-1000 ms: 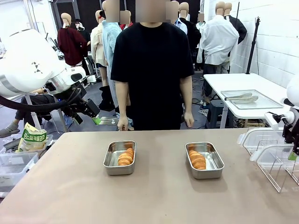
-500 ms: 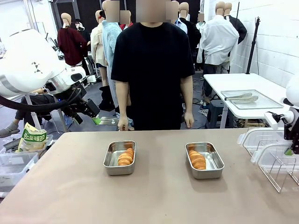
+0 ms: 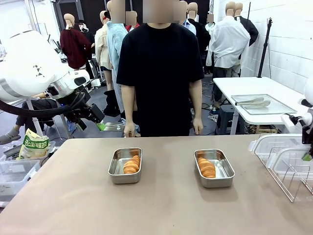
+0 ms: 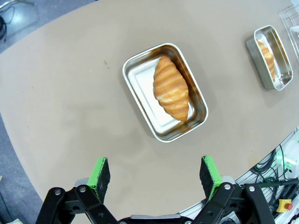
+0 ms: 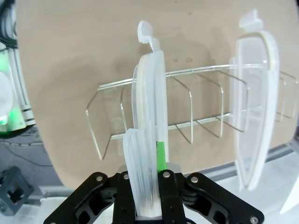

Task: Place the bread in airtight containers.
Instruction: Pick up one Airtight Container lid and hand it to the human.

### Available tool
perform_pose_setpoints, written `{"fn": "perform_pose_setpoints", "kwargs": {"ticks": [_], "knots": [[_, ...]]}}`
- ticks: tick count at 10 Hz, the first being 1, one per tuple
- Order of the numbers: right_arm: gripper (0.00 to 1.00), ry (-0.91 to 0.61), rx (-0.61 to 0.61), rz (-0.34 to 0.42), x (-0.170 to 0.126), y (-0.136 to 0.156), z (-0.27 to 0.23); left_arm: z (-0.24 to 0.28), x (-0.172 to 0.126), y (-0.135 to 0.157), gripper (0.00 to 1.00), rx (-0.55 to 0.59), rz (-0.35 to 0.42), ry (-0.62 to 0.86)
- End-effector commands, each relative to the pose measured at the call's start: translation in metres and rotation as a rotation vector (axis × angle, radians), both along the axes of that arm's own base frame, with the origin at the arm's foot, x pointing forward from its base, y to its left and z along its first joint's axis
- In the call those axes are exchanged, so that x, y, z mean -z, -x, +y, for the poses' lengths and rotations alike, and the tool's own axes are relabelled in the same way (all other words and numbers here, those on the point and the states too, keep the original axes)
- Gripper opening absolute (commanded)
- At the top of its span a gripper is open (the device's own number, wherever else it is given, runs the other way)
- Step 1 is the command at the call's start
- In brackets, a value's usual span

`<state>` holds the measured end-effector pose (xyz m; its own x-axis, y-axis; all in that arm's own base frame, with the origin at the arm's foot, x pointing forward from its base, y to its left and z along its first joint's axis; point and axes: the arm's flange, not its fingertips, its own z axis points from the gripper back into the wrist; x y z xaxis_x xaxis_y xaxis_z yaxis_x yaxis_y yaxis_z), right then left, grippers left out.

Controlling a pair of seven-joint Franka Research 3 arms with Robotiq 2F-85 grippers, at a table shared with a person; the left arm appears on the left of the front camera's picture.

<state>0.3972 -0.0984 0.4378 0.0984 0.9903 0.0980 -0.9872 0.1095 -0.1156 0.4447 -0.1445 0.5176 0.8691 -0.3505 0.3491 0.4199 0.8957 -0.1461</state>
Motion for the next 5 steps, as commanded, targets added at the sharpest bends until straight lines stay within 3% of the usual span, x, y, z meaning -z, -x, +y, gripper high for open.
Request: {"fn": "perform_pose_setpoints", "kwargs": {"ticks": [1, 5], "knots": [[0.0, -0.021, 0.032, 0.004, -0.032, 0.016, -0.002, 0.0, -0.001, -0.001, 1.0, -0.001, -0.003, 0.001], [0.0, -0.019, 0.023, -0.021, -0.079, 0.039, -0.001, 0.0, -0.001, -0.001, 1.0, -0.001, -0.003, 0.001]]}}
